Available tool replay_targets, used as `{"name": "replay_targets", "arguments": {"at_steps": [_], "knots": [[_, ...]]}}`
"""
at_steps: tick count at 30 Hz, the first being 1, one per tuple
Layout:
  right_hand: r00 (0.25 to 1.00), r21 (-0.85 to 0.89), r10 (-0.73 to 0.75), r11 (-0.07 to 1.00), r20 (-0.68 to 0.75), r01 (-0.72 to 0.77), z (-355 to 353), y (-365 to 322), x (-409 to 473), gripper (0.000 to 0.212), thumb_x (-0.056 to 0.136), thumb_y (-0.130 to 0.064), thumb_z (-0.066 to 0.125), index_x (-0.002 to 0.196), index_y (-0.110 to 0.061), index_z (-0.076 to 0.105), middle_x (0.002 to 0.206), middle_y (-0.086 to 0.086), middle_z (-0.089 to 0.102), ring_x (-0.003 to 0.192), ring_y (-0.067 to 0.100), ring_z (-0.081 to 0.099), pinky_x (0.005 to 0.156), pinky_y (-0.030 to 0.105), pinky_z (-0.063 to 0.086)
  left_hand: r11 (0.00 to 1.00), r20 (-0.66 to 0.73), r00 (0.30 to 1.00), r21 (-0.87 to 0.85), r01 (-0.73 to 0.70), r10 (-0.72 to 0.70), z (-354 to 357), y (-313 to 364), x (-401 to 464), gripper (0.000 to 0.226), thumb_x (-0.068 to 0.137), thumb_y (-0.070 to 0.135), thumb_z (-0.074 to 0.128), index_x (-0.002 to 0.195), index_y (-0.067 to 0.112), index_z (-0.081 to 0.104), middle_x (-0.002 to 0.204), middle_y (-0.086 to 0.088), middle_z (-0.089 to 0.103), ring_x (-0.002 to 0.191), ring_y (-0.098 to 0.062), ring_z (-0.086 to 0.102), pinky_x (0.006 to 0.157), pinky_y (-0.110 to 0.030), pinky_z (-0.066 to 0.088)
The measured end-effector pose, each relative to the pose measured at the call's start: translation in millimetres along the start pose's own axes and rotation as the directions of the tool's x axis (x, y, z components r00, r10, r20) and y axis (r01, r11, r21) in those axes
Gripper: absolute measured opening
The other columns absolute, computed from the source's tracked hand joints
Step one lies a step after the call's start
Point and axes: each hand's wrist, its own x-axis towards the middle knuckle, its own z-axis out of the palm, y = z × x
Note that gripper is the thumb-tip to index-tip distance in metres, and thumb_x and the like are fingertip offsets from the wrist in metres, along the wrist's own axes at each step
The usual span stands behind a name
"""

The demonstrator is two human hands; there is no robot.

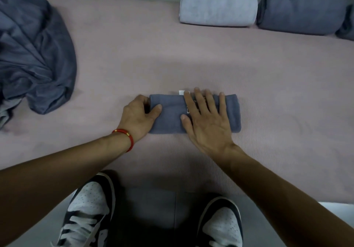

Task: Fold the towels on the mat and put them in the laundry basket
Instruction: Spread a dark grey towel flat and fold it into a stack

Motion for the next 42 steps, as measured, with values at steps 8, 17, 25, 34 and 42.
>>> {"name": "replay_targets", "arguments": {"at_steps": [8, 17, 25, 34, 42], "knots": [[0.998, 0.058, -0.061, 0.996, -0.028, 0.063, 3, 12, 8, 0.069, 0.104, -0.055, 0.010, 0.161, -0.019, 0.024, 0.166, 0.009, 0.026, 0.154, 0.031, 0.020, 0.123, 0.059, 0.009, 0.677, 0.327, 0.784, 0.396, -0.620, 0.528, 8, -11, 4, 0.066, 0.104, 0.053, 0.030, 0.155, 0.011, 0.029, 0.157, -0.007, 0.035, 0.146, -0.026, 0.030, 0.120, -0.047, 0.027], [0.944, 0.321, 0.315, 0.908, -0.096, -0.270, 10, 35, -15, 0.062, 0.107, -0.048, 0.011, 0.161, -0.020, 0.021, 0.169, -0.001, 0.013, 0.157, 0.021, 0.004, 0.125, 0.056, 0.008, 0.687, 0.307, 0.797, 0.404, -0.604, 0.521, 8, -18, 4, 0.058, 0.106, 0.047, 0.019, 0.160, 0.027, 0.020, 0.166, -0.005, 0.015, 0.150, -0.029, 0.016, 0.122, -0.046, 0.024], [0.855, 0.522, 0.517, 0.742, -0.046, -0.421, -18, 51, -15, 0.045, 0.103, -0.029, 0.056, 0.145, -0.014, 0.051, 0.135, 0.014, 0.061, 0.120, 0.032, 0.061, 0.101, 0.042, 0.049, 0.999, 0.044, 0.998, -0.007, -0.042, 0.042, -1, 4, -3, 0.045, 0.092, 0.018, 0.064, 0.136, 0.024, 0.054, 0.112, 0.000, 0.065, 0.100, -0.021, 0.061, 0.089, -0.027, 0.047], [0.747, 0.523, 0.571, 0.545, 0.342, -0.656, -44, 70, 9, 0.054, 0.092, -0.039, 0.072, 0.125, 0.002, 0.058, 0.121, 0.019, 0.066, 0.109, 0.034, 0.064, 0.078, 0.033, 0.047, 0.899, 0.282, 0.904, -0.208, 0.385, -0.322, -18, 14, 31, 0.033, 0.073, 0.005, 0.086, 0.101, -0.003, 0.070, 0.098, -0.017, 0.073, 0.091, -0.030, 0.072, 0.085, -0.046, 0.060], [0.726, 0.716, 0.480, 0.249, 0.493, -0.652, -47, 82, 4, 0.044, 0.087, -0.030, 0.079, 0.117, 0.000, 0.067, 0.097, 0.005, 0.068, 0.081, 0.017, 0.063, 0.056, 0.018, 0.046, 0.885, 0.369, 0.885, -0.252, 0.390, -0.285, -22, 7, 30, 0.031, 0.073, 0.005, 0.085, 0.102, 0.003, 0.074, 0.101, -0.016, 0.075, 0.098, -0.029, 0.072, 0.090, -0.046, 0.059]]}}
